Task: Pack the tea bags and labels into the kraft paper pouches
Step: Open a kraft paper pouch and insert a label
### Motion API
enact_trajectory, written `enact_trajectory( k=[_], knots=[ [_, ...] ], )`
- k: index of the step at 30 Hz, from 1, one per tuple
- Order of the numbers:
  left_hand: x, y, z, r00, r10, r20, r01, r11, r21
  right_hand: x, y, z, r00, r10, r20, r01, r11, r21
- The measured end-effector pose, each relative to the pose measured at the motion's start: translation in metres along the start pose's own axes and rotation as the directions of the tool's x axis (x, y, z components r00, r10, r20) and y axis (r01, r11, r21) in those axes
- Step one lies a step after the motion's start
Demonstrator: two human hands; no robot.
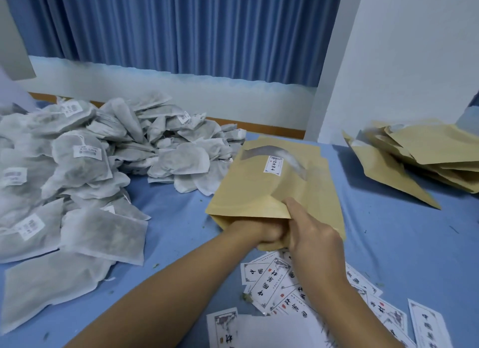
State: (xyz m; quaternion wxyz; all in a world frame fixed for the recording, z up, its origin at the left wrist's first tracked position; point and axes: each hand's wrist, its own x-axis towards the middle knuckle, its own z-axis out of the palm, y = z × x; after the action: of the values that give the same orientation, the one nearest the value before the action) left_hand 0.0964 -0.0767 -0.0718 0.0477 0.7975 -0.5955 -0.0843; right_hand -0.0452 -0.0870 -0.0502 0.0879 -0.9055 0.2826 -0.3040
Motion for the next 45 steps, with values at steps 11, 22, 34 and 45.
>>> enact_trajectory(
  k=[11, 22, 34, 45],
  knots=[
    [-0.099, -0.006, 0.008, 0.830, 0.224, -0.511, -0.351, 0.921, -0.168, -0.003, -0.016, -0.006, 0.993, 0.100, 0.062, -0.095, 0.992, -0.088],
    [-0.081, -0.134, -0.041, 0.544, -0.627, -0.558, 0.380, 0.777, -0.502, -0.002, -0.010, 0.001, 0.992, 0.129, -0.002, -0.128, 0.988, -0.091],
    [-0.080, -0.120, -0.018, 0.298, -0.613, -0.732, 0.029, 0.772, -0.634, 0.002, -0.001, 0.002, 0.990, 0.144, 0.000, -0.142, 0.975, -0.171],
    [-0.087, -0.008, 0.016, 0.423, 0.505, -0.752, -0.367, 0.855, 0.367, 0.002, 0.007, 0.000, 0.987, 0.154, 0.047, -0.156, 0.986, 0.052]
  ],
)
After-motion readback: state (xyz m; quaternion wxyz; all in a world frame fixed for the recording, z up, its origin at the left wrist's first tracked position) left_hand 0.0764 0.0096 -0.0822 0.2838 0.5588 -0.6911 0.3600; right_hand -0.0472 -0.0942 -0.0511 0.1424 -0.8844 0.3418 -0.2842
